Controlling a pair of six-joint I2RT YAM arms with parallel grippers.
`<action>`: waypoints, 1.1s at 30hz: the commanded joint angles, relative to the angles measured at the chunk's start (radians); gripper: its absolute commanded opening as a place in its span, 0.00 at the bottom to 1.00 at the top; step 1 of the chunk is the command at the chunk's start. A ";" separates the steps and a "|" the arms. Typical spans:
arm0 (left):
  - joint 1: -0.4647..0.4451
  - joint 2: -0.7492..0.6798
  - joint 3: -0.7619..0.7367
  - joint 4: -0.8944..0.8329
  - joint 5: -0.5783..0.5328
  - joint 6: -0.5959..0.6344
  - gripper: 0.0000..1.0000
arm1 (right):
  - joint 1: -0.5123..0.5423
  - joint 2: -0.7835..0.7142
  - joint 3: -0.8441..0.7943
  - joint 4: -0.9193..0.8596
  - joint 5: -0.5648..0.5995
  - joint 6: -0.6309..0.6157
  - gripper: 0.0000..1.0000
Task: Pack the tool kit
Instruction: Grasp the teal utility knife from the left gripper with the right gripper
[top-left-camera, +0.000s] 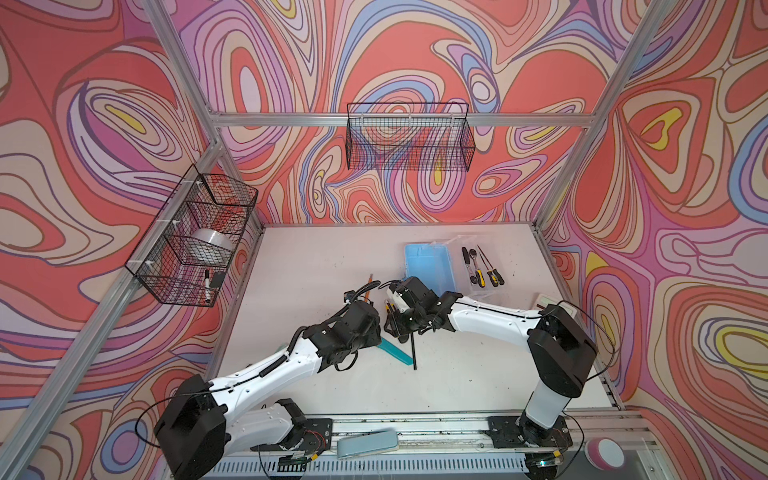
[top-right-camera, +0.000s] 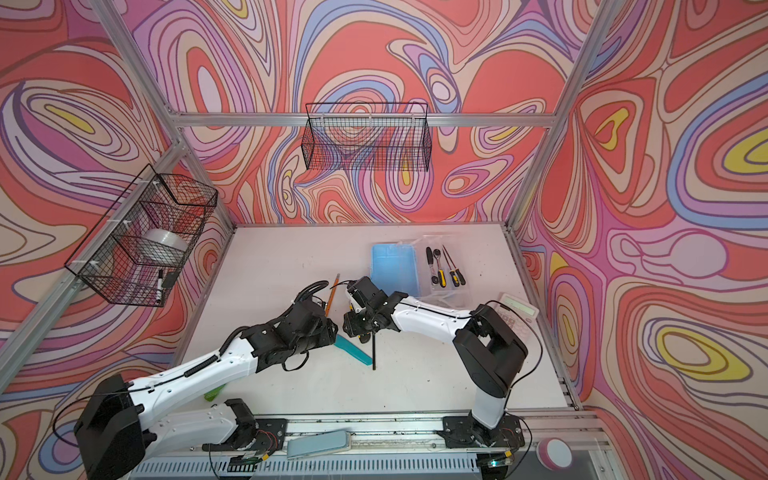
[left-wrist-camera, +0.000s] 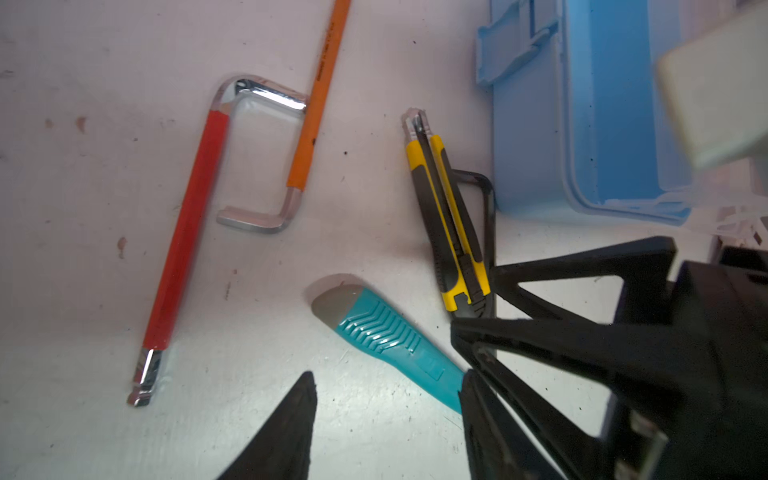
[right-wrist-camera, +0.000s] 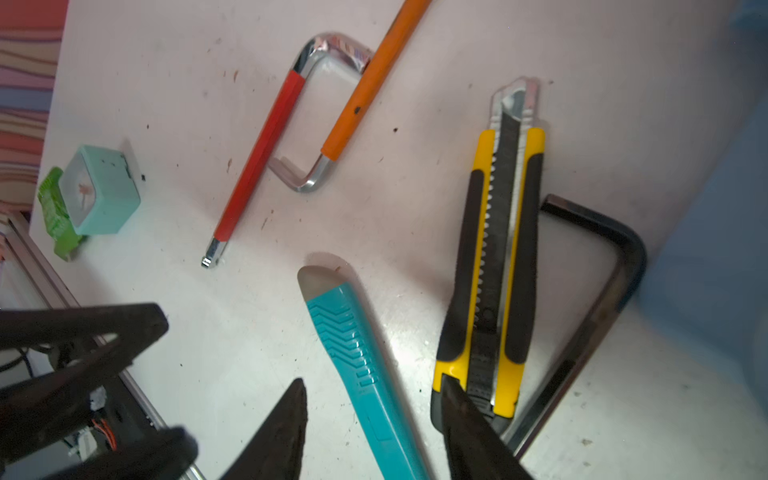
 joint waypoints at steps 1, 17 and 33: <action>0.034 -0.060 -0.049 -0.092 -0.034 -0.064 0.63 | 0.031 0.046 0.038 -0.067 0.037 -0.129 0.53; 0.165 -0.271 -0.160 -0.241 -0.050 -0.141 0.82 | 0.119 0.230 0.149 -0.198 0.135 -0.274 0.52; 0.201 -0.342 -0.198 -0.285 -0.063 -0.140 0.90 | 0.143 0.315 0.174 -0.291 0.297 -0.296 0.31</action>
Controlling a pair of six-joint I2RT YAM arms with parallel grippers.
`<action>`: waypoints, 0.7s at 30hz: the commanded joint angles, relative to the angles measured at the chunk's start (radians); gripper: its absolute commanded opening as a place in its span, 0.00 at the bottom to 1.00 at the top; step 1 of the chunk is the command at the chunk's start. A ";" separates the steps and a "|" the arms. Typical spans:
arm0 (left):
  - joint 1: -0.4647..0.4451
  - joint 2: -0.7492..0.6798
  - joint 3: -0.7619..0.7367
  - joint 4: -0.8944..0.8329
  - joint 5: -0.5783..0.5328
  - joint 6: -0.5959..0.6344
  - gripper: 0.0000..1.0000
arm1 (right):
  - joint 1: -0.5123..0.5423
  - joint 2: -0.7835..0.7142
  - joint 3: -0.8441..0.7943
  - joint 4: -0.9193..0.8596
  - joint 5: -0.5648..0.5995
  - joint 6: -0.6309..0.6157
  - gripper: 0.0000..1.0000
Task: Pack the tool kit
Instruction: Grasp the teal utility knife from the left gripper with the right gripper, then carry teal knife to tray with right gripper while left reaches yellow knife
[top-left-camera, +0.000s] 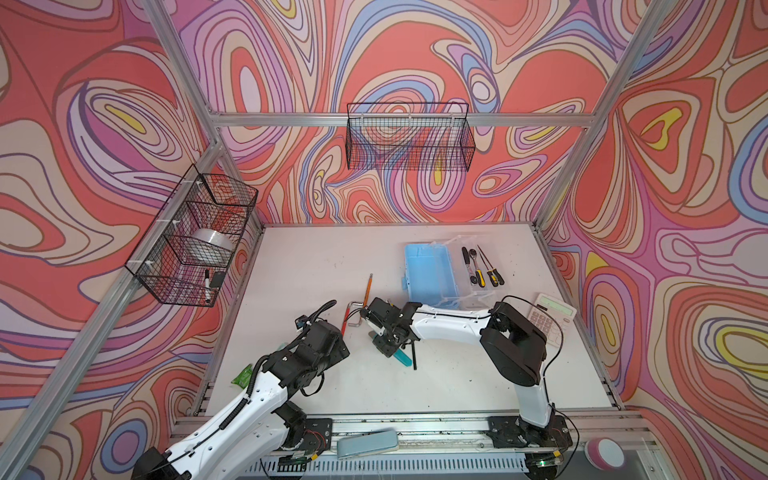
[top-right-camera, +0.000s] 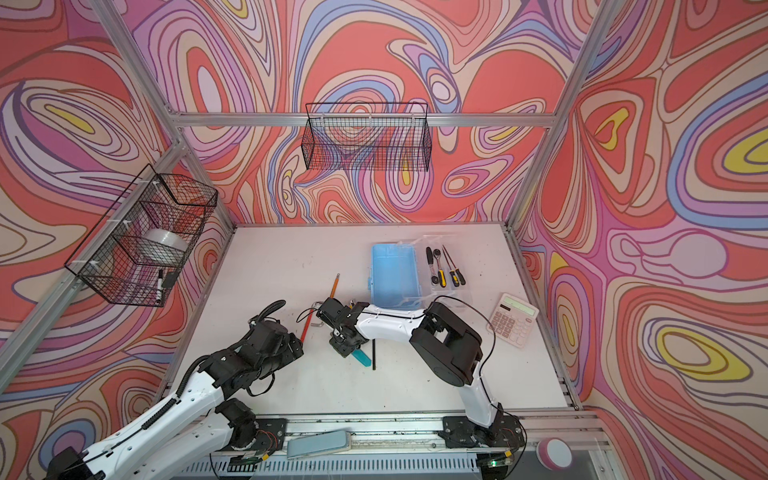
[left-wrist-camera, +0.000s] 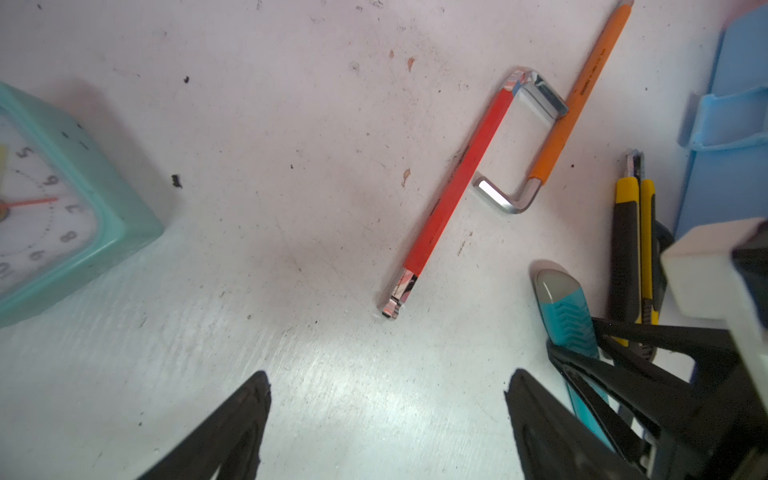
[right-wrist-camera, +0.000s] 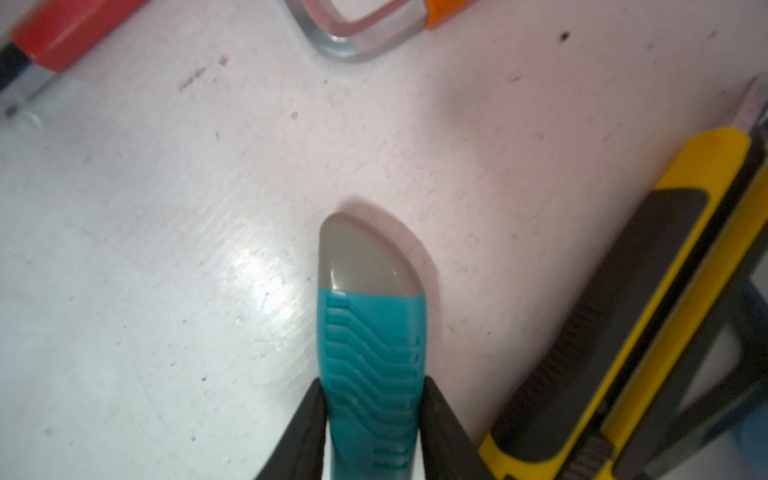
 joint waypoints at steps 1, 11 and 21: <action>0.007 0.004 0.013 -0.043 -0.031 -0.015 0.90 | -0.001 0.057 -0.027 -0.079 0.049 0.016 0.29; 0.007 0.036 0.062 -0.058 -0.025 0.033 0.90 | -0.040 -0.086 -0.001 0.027 -0.124 0.135 0.18; 0.007 0.133 0.117 -0.011 0.005 0.082 0.89 | -0.175 -0.250 0.006 0.011 -0.185 0.154 0.18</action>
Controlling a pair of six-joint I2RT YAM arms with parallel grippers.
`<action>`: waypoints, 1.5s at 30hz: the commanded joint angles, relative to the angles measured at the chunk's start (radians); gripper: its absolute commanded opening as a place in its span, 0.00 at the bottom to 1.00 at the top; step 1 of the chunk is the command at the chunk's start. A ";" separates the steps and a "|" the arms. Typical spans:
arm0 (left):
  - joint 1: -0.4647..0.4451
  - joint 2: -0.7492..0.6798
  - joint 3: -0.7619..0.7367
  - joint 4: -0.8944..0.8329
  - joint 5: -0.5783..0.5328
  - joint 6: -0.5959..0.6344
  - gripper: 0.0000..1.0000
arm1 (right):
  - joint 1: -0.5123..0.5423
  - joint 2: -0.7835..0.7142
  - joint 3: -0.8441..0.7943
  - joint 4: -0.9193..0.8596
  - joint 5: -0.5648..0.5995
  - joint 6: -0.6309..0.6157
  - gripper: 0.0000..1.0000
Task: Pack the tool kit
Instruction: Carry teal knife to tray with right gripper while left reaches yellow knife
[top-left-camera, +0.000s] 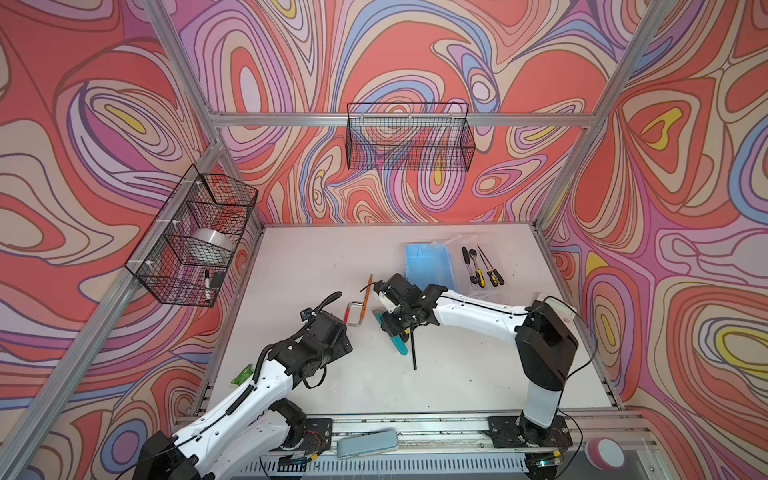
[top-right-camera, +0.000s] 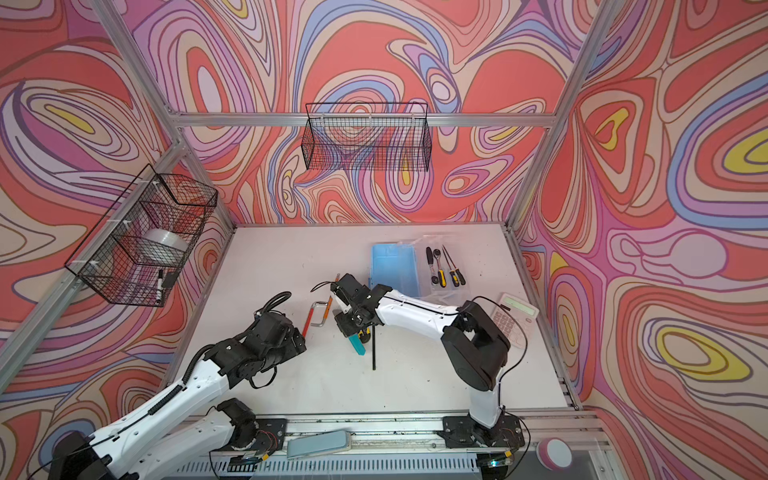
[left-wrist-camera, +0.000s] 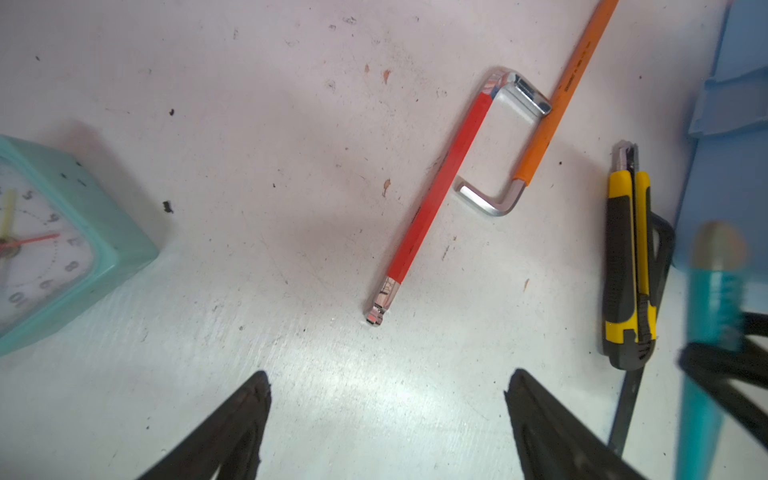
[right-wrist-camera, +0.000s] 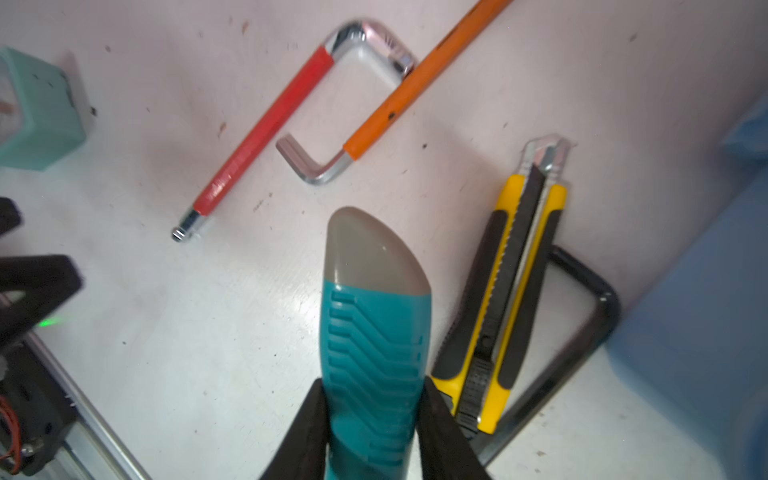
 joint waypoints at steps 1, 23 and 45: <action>0.006 0.027 0.034 0.014 0.008 0.028 0.89 | -0.062 -0.083 0.024 -0.016 -0.022 0.008 0.17; -0.199 0.516 0.368 0.166 0.049 0.136 0.87 | -0.504 0.160 0.354 -0.205 0.241 -0.229 0.19; -0.210 0.892 0.649 0.155 0.132 0.158 0.69 | -0.540 0.215 0.399 -0.212 0.301 -0.180 0.49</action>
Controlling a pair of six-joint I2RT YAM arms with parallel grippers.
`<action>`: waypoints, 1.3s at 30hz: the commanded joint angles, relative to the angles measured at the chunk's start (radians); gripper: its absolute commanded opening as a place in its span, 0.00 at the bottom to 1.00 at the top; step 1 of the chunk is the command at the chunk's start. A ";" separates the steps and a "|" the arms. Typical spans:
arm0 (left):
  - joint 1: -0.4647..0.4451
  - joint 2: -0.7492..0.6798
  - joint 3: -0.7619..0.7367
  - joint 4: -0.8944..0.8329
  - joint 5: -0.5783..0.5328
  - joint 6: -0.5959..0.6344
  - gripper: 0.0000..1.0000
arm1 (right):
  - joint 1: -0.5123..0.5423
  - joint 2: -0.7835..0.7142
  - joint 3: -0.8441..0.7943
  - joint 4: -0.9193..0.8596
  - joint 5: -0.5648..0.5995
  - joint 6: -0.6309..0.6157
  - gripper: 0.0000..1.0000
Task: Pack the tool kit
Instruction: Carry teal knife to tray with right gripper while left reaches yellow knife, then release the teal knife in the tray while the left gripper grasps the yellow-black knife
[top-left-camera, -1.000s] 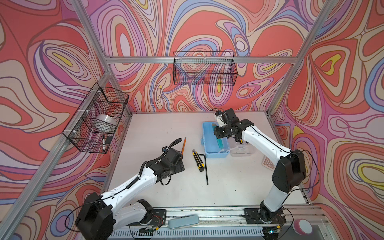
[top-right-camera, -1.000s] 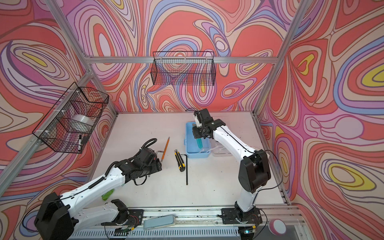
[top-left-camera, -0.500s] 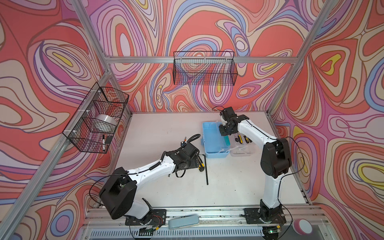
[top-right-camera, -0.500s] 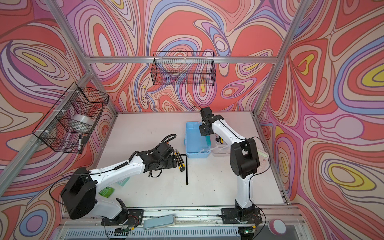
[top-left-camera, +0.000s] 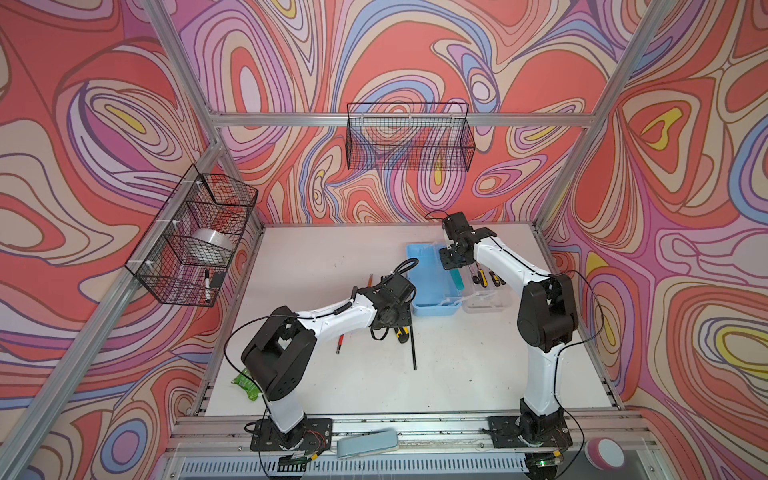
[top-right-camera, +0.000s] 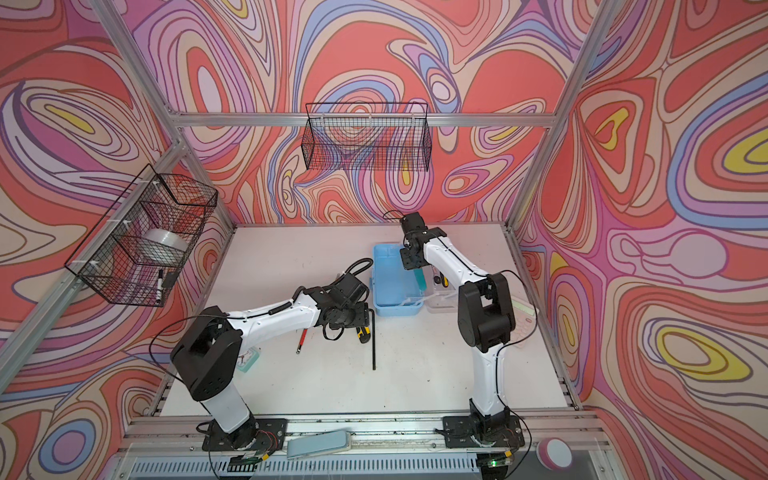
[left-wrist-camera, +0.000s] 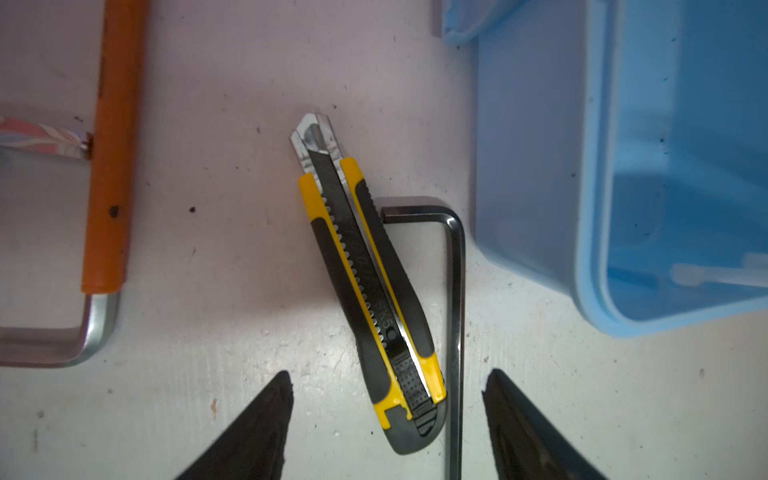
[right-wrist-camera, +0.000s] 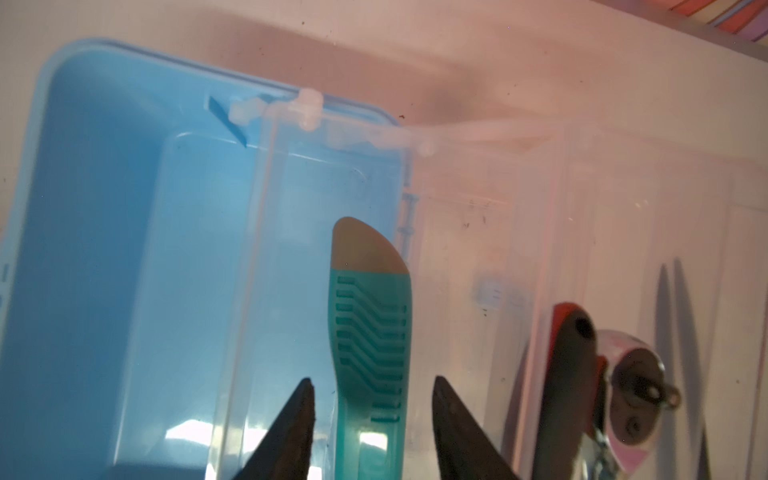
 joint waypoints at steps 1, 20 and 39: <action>-0.004 0.044 0.046 -0.039 -0.001 0.000 0.67 | -0.011 -0.016 0.011 0.001 -0.004 0.030 0.50; -0.004 0.194 0.127 -0.107 -0.066 -0.026 0.59 | -0.011 -0.173 -0.077 0.079 -0.066 0.068 0.54; -0.004 0.110 -0.024 -0.144 -0.151 0.090 0.24 | -0.012 -0.267 -0.177 0.134 -0.126 0.106 0.55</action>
